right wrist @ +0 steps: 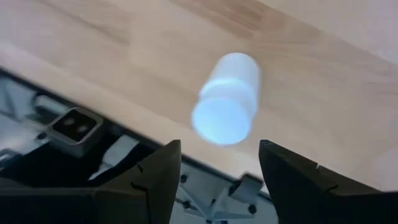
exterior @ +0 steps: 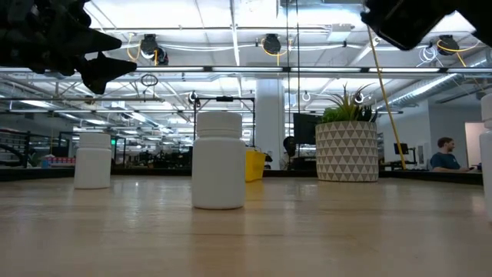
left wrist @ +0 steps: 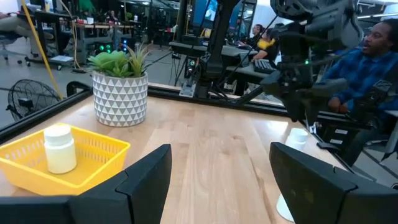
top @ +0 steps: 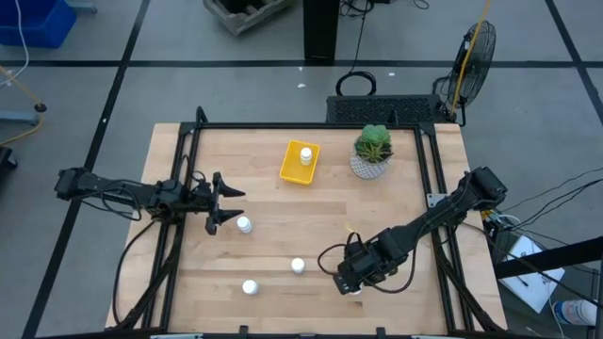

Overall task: Pick and place pill bottles into a basket
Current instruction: Put the white pill bottle into the yellow basket

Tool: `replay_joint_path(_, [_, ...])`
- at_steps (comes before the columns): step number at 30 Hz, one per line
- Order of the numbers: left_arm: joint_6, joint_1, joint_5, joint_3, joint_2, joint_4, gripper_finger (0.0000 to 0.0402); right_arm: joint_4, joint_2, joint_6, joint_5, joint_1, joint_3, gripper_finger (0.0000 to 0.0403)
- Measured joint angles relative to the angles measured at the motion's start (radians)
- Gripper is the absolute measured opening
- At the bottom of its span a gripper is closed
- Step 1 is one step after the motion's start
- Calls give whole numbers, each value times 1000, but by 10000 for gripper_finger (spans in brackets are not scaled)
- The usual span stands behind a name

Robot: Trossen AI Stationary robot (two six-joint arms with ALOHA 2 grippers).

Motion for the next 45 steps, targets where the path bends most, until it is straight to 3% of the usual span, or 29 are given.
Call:
replay_joint_path(11, [0,0,0,0,0,-1,274,-31,22,26,56,-7,32,208])
replay_joint_path(21, [-3,0,1,0,0,-10,274,-181,107,-60,51,-3,137,171])
replay_joint_path(45, [-1,0,0,0,0,-35,274,-137,106,-61,55,1,137,169])
